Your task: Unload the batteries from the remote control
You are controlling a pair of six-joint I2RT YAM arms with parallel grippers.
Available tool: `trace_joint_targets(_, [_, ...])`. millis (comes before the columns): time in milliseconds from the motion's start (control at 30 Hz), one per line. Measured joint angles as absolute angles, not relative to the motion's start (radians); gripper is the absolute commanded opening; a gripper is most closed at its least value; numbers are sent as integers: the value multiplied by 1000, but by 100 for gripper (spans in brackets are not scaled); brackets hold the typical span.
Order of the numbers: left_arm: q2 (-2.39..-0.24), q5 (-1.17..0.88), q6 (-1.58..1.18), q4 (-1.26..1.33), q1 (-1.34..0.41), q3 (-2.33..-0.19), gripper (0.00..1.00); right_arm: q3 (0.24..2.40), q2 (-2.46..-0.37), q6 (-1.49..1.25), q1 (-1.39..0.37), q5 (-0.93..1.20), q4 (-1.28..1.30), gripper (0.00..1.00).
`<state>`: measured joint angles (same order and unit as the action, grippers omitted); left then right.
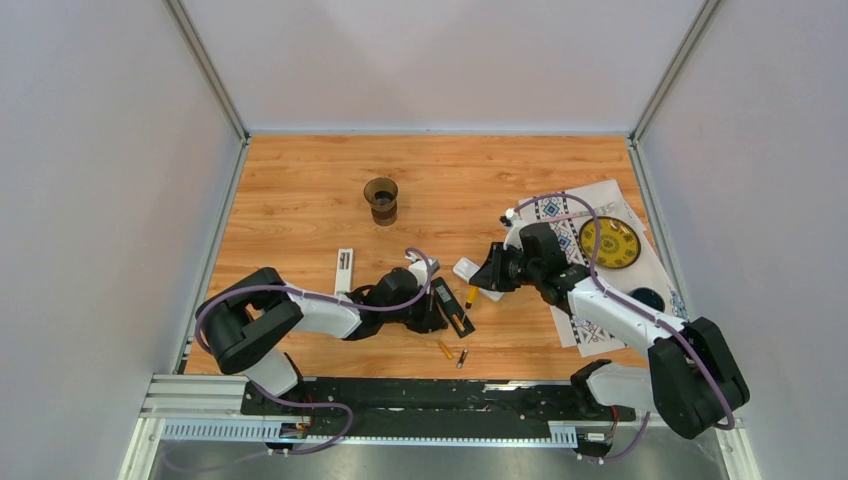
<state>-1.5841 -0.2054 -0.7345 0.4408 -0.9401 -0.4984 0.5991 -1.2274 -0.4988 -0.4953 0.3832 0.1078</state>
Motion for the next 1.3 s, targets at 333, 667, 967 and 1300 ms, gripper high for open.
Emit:
trace_joint_targets(333, [-1591, -188, -735, 429, -965, -513, 0, 585, -1227, -499, -501, 393, 71, 0])
trace_joint_targets(667, [-1627, -191, -764, 455, -976, -532, 0, 574, -1279, -520, -495, 416, -13, 0])
trace_joint_targets(967, [-1627, -181, -795, 455, -976, -530, 0, 569, -1320, -559, -488, 428, -74, 0])
trace_joint_targets(1300, [-1626, -178, -851, 545, -961, -475, 0, 528, -1323, -627, -481, 412, -131, 0])
